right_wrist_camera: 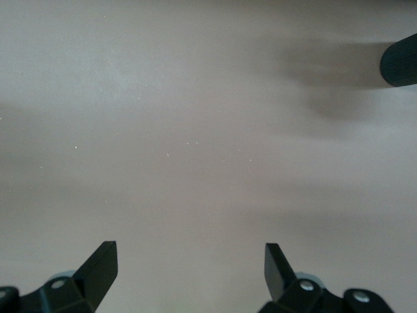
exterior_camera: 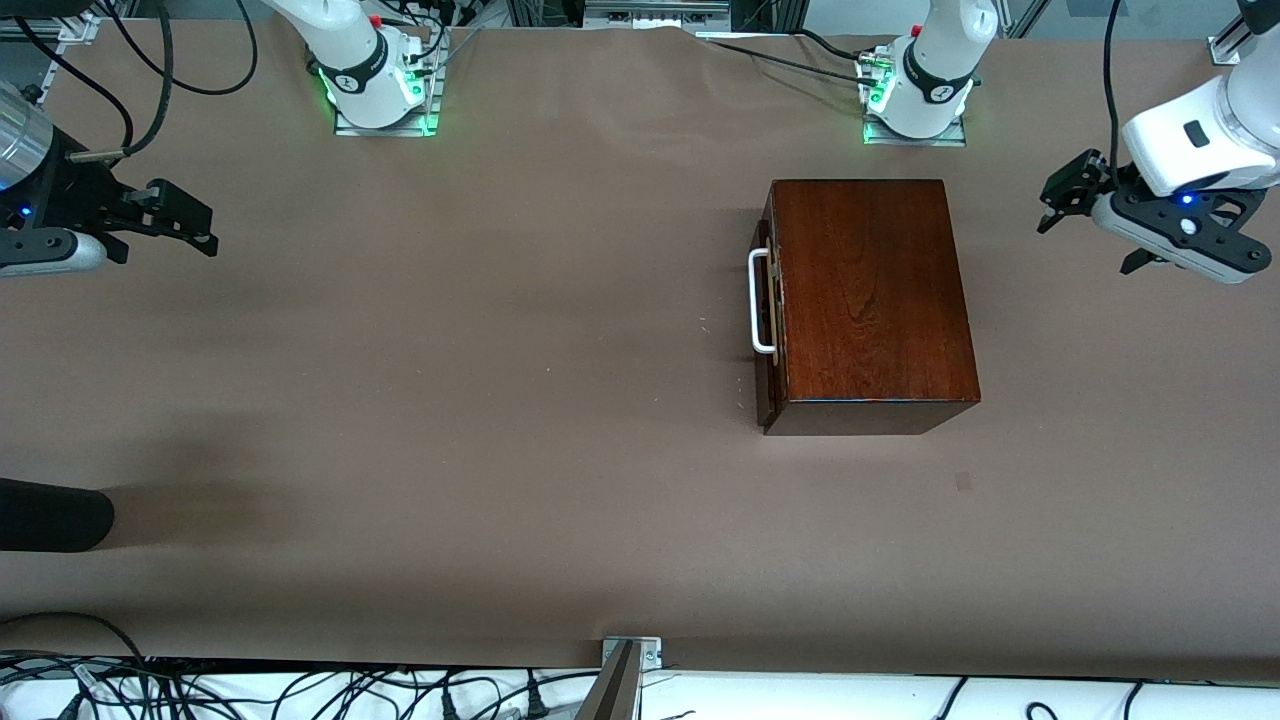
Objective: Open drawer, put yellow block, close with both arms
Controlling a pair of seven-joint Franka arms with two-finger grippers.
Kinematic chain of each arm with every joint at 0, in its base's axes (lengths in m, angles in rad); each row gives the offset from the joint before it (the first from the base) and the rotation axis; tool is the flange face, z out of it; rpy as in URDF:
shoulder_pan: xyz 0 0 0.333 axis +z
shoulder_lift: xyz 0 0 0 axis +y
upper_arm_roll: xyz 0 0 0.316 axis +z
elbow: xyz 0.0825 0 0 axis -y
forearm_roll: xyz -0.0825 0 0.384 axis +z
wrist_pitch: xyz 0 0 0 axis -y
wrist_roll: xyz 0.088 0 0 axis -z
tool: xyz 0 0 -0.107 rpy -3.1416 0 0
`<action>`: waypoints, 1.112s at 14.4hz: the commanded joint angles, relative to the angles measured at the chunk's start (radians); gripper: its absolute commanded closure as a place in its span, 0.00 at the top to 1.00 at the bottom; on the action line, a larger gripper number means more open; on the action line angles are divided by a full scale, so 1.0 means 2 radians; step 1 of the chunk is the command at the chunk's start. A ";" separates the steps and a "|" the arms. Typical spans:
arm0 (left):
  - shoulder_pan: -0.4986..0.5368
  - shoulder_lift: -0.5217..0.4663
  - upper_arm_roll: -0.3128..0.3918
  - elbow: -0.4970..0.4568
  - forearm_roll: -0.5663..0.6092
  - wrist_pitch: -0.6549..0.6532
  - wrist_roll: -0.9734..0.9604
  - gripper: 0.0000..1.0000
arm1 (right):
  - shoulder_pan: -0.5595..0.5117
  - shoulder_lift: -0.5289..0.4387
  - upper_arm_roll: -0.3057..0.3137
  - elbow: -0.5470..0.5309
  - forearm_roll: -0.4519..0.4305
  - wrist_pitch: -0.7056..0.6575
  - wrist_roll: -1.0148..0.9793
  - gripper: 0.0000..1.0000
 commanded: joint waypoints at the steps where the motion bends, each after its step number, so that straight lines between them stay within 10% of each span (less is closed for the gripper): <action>1: 0.013 -0.018 -0.001 -0.033 0.007 0.036 -0.010 1.00 | -0.001 -0.002 0.000 0.001 -0.005 0.003 -0.002 1.00; 16: 0.024 -0.007 -0.001 -0.028 0.000 0.040 -0.196 1.00 | 0.003 -0.004 0.003 0.000 -0.005 -0.003 0.000 1.00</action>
